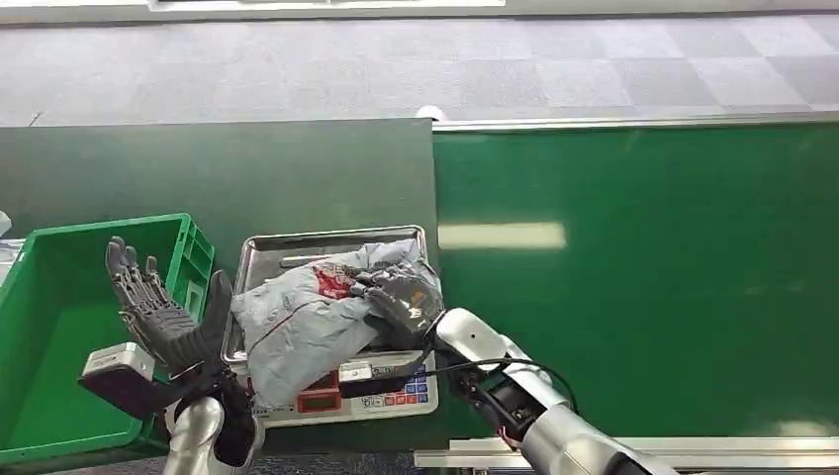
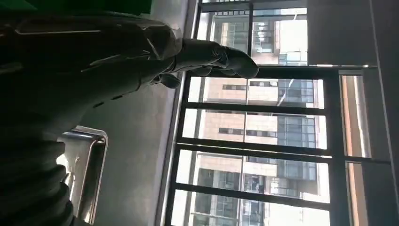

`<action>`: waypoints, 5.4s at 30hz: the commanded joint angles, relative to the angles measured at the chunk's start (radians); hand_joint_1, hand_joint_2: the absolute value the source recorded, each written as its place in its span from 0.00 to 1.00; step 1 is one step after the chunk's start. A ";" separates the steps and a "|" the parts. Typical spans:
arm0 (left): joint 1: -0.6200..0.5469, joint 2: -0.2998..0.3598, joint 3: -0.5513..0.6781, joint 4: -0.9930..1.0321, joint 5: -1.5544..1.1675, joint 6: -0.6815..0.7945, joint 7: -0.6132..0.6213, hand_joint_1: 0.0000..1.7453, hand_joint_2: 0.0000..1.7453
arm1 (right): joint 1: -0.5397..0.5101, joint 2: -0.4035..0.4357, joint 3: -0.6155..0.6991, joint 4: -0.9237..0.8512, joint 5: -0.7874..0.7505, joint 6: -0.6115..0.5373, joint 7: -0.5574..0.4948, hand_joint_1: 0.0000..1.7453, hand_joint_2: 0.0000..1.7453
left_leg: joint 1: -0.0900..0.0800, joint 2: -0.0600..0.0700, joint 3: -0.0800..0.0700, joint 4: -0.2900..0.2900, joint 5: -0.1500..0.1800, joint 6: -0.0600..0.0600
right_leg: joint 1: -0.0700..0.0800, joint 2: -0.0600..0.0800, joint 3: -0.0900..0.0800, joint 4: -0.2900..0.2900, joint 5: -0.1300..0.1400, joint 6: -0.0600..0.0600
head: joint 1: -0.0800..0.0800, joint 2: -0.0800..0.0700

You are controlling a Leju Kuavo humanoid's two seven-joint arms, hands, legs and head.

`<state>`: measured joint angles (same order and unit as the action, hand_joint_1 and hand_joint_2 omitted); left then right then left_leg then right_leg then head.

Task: Moved the parcel from conveyor to table for the left to box.

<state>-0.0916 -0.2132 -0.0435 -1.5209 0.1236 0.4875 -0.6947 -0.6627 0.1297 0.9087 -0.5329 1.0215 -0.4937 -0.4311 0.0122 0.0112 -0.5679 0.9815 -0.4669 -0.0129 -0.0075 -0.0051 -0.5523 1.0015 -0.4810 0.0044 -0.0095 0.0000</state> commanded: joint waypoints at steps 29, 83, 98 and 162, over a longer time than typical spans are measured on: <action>0.045 0.046 -0.045 0.100 -0.079 0.010 0.003 0.00 1.00 | 0.497 -0.160 -0.718 -0.722 -1.006 0.683 -0.197 0.00 1.00 | -0.001 -0.006 -0.002 -0.001 0.000 0.001 | -0.001 -0.004 -0.001 -0.001 -0.001 0.000 | 0.000 0.000; 0.030 0.065 -0.153 0.253 -0.762 -0.310 0.415 0.00 1.00 | 0.694 -0.048 -0.936 -0.816 -0.827 0.616 -0.140 0.00 1.00 | -0.001 -0.001 0.000 -0.003 -0.001 0.000 | -0.001 0.000 -0.001 -0.003 0.000 0.000 | 0.000 0.000; 0.034 0.060 -0.150 0.258 -0.763 -0.235 0.380 0.88 1.00 | 0.695 -0.045 -0.942 -0.816 -0.827 0.617 -0.139 0.00 1.00 | -0.001 -0.001 -0.001 -0.001 -0.001 0.000 | -0.001 0.000 -0.001 -0.002 -0.001 0.000 | 0.000 0.000; -0.016 -0.136 0.625 -0.412 -0.810 0.211 -0.003 1.00 1.00 | 0.683 -0.055 -0.875 -0.756 -0.870 0.553 -0.160 0.00 1.00 | 0.000 -0.001 -0.003 -0.001 -0.001 0.000 | 0.000 0.001 -0.003 -0.001 -0.001 0.000 | 0.000 0.000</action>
<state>-0.0654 -0.3380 0.4573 -1.9360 -0.6828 0.6825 -0.6943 0.0248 0.0713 0.0278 -1.3085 0.1507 0.0618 -0.5951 0.0118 0.0104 -0.5720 0.9813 -0.4684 -0.0132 -0.0080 -0.0056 -0.5560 1.0011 -0.4818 0.0045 -0.0095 0.0000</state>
